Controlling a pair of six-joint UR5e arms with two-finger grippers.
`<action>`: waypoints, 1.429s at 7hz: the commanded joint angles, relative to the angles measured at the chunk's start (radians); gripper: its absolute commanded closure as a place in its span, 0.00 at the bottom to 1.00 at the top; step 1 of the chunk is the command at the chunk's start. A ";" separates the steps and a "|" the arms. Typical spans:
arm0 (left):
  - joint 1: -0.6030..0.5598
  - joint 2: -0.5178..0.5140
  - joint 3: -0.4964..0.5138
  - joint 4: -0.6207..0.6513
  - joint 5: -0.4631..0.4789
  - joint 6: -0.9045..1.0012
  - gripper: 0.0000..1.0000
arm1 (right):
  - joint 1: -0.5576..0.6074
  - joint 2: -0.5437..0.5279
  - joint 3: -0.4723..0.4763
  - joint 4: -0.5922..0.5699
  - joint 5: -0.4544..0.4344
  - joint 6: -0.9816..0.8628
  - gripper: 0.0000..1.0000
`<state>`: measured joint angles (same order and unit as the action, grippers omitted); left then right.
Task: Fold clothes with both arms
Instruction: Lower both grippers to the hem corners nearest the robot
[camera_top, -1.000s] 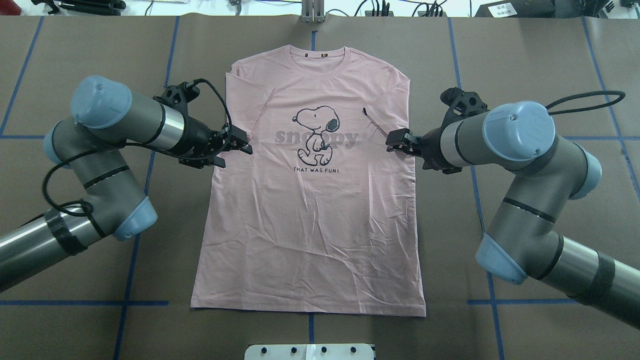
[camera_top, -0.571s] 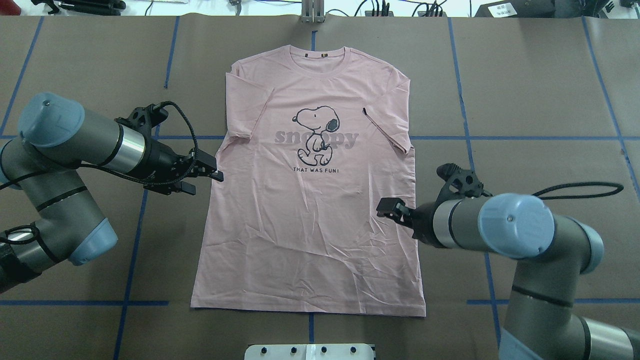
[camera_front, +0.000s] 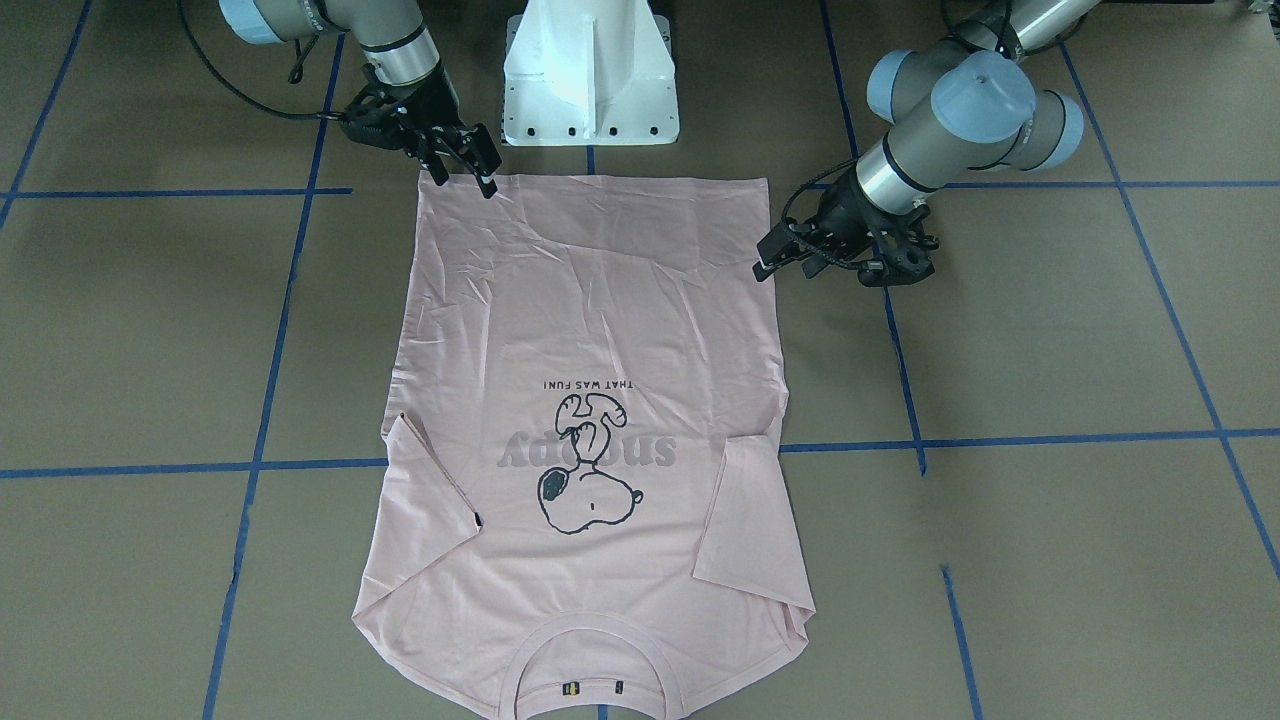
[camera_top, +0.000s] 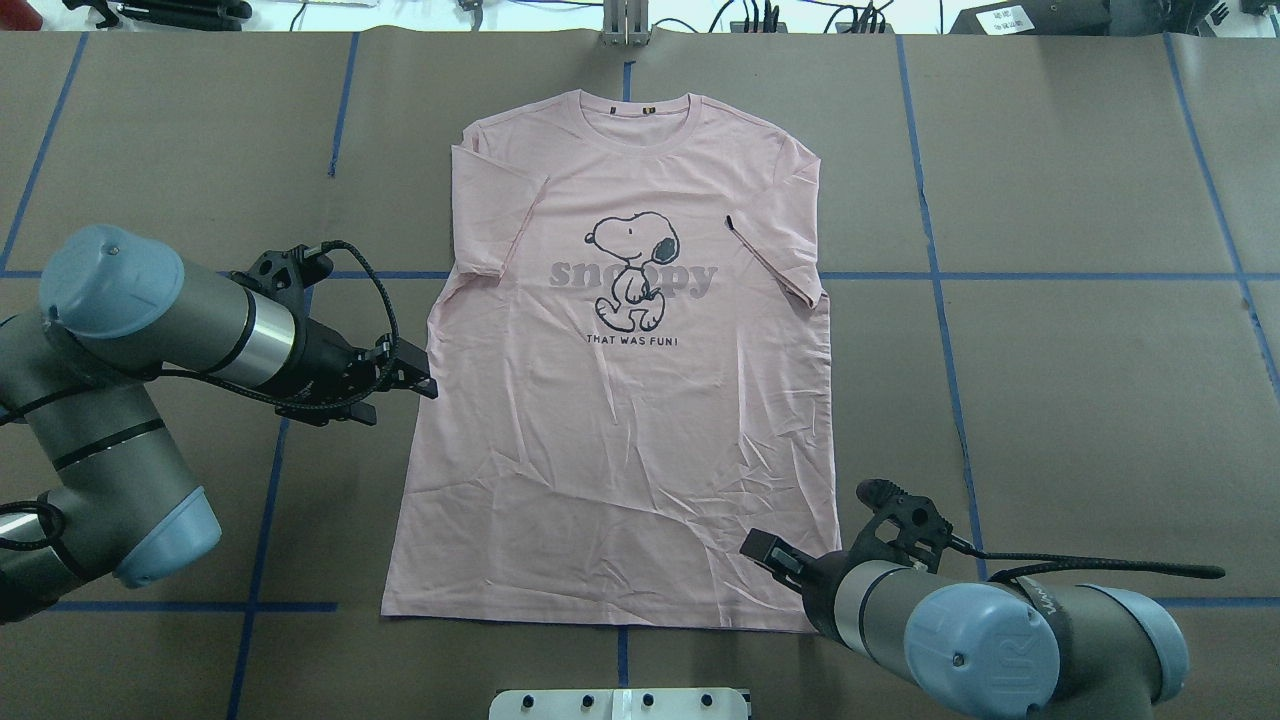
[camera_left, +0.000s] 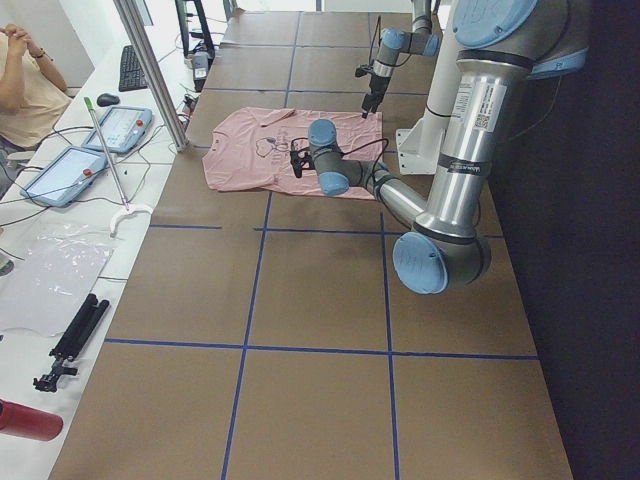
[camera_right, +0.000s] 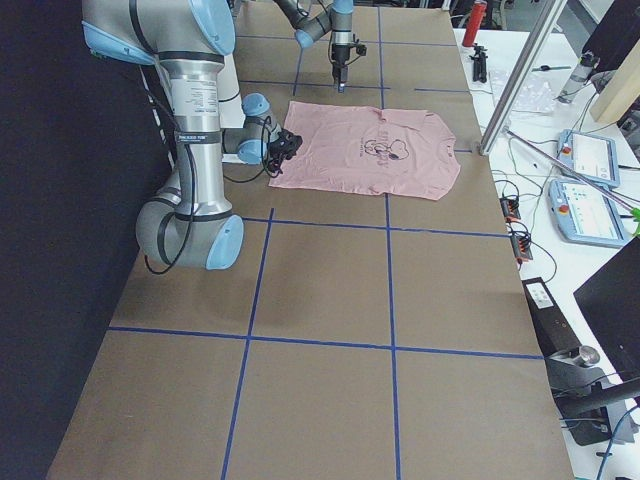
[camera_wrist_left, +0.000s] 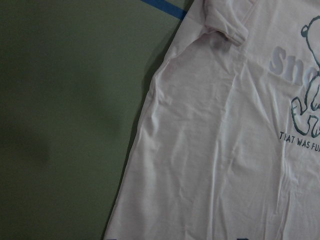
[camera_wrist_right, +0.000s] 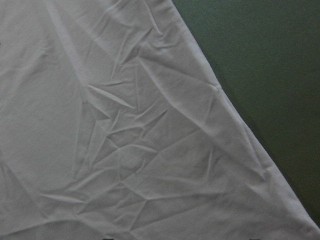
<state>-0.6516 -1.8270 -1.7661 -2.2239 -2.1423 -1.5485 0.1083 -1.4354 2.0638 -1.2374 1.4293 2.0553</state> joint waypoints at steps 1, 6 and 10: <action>0.013 -0.003 0.000 0.009 0.021 0.001 0.16 | -0.009 -0.002 0.038 -0.106 -0.001 0.069 0.08; 0.018 -0.005 -0.001 0.009 0.027 0.001 0.15 | -0.062 -0.042 0.033 -0.157 -0.006 0.100 0.13; 0.021 -0.006 -0.001 0.009 0.038 0.001 0.15 | -0.073 -0.059 0.026 -0.159 -0.004 0.101 0.61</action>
<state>-0.6309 -1.8318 -1.7677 -2.2151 -2.1050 -1.5478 0.0361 -1.4938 2.0899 -1.3958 1.4238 2.1556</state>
